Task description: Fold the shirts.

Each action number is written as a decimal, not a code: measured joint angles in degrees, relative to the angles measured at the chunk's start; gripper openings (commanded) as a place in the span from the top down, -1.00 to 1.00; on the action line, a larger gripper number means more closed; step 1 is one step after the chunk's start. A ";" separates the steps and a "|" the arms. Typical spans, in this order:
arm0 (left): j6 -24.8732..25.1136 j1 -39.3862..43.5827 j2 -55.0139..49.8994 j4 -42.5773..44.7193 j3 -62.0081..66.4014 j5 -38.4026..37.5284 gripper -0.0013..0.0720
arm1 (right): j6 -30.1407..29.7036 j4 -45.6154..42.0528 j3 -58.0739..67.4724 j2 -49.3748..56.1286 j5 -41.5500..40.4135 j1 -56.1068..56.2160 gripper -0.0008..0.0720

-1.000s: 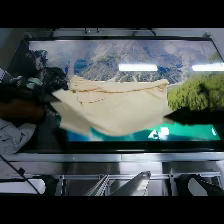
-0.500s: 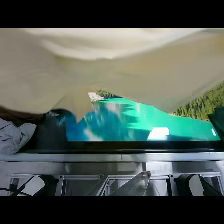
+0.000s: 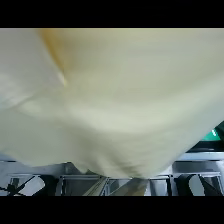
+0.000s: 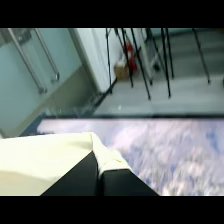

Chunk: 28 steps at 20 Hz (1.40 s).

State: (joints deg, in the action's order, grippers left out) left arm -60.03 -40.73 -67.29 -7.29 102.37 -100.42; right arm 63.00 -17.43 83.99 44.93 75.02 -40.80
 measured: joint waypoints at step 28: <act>-4.07 26.93 -57.77 48.28 3.50 11.74 0.92 | -15.02 -16.70 -17.31 53.64 -17.38 19.26 0.93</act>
State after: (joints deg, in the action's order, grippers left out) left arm -64.10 -13.80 -125.05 40.99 105.86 -88.68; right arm 47.99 -34.13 66.67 98.56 57.65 -21.54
